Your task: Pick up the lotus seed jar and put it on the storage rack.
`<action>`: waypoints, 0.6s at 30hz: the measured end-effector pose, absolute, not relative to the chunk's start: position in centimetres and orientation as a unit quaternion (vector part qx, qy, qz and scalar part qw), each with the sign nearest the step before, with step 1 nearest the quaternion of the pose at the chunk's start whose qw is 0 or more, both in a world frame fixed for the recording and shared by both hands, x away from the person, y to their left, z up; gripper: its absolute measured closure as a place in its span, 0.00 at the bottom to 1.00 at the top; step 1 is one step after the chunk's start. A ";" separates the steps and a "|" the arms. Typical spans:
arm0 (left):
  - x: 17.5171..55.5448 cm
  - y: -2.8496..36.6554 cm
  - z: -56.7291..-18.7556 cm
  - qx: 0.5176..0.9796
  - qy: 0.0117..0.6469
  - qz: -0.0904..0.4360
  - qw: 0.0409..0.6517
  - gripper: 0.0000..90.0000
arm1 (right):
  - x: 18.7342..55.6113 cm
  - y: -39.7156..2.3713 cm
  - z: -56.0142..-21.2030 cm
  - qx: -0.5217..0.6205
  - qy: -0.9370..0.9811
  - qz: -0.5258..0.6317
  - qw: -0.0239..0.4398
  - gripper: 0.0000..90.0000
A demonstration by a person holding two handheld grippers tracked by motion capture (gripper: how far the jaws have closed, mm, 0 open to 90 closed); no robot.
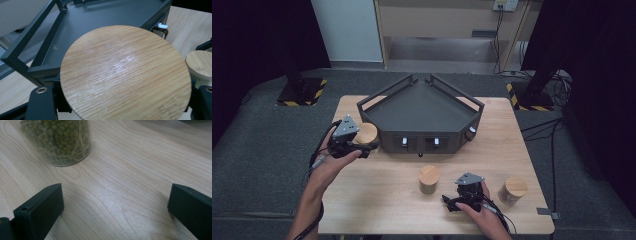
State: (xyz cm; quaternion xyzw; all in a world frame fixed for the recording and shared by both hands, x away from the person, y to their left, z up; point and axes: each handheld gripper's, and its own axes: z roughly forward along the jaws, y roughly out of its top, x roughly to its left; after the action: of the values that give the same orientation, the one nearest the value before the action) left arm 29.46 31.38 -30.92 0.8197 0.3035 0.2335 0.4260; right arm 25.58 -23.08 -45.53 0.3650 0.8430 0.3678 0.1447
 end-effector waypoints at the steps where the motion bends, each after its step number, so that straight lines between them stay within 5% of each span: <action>1: 29.6 31.3 -30.8 0.821 0.302 0.233 0.425 0.27 | 25.6 -23.1 -45.5 0.365 0.843 0.368 0.145 0.00; 18: 31.4 30.3 -28.8 0.822 0.290 0.239 0.429 0.27 | 25.6 -23.1 -45.5 0.365 0.843 0.368 0.145 0.00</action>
State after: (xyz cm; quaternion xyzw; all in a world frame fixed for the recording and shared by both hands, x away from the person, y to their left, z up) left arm 31.36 30.25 -28.83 0.8217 0.2898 0.2387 0.4289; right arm 25.58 -23.08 -45.53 0.3652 0.8428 0.3680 0.1445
